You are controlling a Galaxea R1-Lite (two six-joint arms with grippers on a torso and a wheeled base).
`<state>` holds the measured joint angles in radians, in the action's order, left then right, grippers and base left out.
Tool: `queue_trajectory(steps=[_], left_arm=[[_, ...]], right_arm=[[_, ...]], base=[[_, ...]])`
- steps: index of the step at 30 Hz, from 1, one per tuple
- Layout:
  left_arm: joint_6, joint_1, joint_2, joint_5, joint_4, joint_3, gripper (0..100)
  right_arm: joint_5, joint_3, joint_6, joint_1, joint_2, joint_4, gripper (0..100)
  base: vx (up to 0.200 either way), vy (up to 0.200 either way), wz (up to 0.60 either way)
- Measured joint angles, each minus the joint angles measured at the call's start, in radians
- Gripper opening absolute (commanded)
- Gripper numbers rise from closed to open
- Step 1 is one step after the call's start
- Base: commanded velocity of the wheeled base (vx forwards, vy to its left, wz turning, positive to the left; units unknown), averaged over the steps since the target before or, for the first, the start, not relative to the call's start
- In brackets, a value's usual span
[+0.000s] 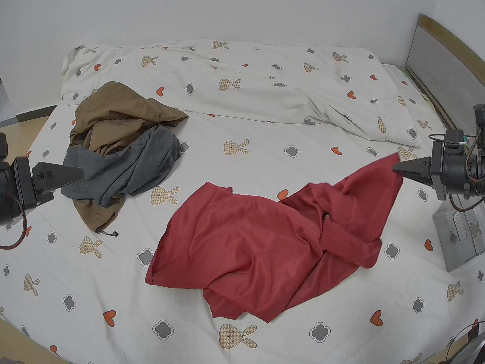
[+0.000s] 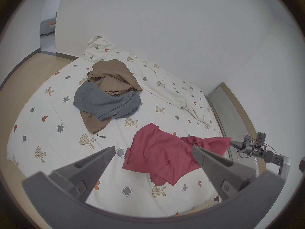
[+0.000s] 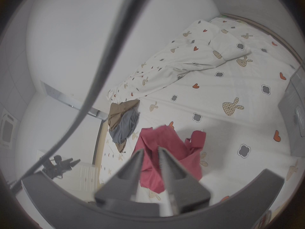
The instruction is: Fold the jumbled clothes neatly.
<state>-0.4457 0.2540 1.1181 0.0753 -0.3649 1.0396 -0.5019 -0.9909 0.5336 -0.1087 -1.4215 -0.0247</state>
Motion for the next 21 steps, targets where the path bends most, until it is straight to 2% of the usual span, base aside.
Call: queue_trajectory(steps=[5,10,12,21], left_arm=[[0.001,0.0,0.002,0.0,0.0,-0.003,100],[0.001,0.0,0.002,0.0,0.0,-0.005,100],[0.003,0.0,0.002,0.001,0.0,-0.006,100],[0.011,-0.006,0.046,0.017,0.051,-0.022,100]], right_arm=[[0.034,0.06,-0.099,0.009,0.037,-0.014,100],[0.184,0.084,-0.147,0.027,0.041,-0.013,100],[0.221,0.088,-0.156,0.028,0.04,-0.012,100],[0.215,0.099,-0.166,-0.06,-0.01,0.002,100]], base=[[0.0,0.0,0.0],[0.0,0.0,0.0],[0.0,0.0,0.0],[0.0,0.0,0.0]])
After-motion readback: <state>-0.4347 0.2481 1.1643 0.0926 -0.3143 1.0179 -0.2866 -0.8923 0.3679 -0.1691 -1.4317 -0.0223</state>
